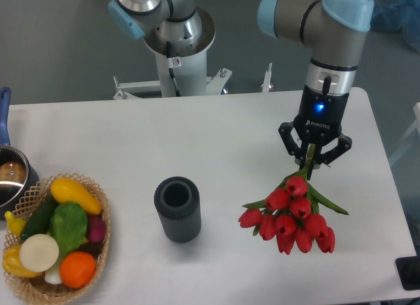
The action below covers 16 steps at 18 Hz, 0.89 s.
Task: Insert the flowers into the vase
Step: 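Hold the red tulip bunch by the stems in the gripper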
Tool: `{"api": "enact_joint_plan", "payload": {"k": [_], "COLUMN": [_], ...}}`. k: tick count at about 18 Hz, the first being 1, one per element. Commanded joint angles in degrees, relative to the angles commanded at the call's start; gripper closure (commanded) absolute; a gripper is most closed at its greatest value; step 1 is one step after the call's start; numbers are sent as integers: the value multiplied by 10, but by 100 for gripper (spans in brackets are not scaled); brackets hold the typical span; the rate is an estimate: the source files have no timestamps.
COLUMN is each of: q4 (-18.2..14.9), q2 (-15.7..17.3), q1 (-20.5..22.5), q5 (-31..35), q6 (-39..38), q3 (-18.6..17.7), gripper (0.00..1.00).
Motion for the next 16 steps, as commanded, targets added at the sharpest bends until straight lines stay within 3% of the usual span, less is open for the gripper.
{"api": "enact_joint_plan", "payload": {"k": [8, 16], "q4": [0, 0], "q2": [2, 5], "q1": [3, 7], "q5": [-1, -68], "q6": [-11, -62], "q3": [1, -3], "gripper": [93, 93]}}
